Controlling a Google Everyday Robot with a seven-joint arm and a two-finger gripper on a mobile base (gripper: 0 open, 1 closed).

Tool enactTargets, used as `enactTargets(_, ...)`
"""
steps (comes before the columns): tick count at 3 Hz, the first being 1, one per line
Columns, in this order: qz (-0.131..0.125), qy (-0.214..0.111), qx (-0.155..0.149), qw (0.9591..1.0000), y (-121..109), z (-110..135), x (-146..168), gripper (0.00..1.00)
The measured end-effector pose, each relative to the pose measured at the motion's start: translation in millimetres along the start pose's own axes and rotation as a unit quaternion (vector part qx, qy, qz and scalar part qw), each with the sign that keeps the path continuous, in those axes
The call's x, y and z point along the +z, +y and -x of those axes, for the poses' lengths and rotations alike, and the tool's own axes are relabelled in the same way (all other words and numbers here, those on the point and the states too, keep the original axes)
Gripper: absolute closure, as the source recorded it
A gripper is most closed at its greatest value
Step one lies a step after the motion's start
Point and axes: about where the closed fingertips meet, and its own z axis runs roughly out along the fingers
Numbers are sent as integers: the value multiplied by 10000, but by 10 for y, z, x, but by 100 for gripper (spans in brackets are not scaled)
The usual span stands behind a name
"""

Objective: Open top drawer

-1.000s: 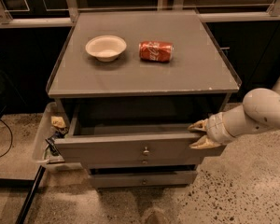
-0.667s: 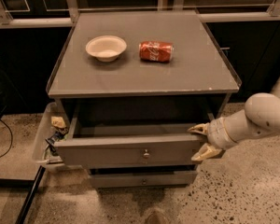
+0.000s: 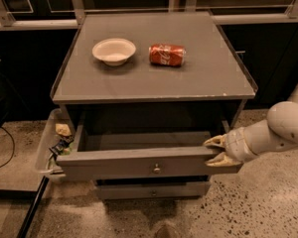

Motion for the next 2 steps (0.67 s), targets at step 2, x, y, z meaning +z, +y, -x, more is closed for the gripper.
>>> enactTargets(2, -6, 19, 27, 10000, 118, -7, -68, 100)
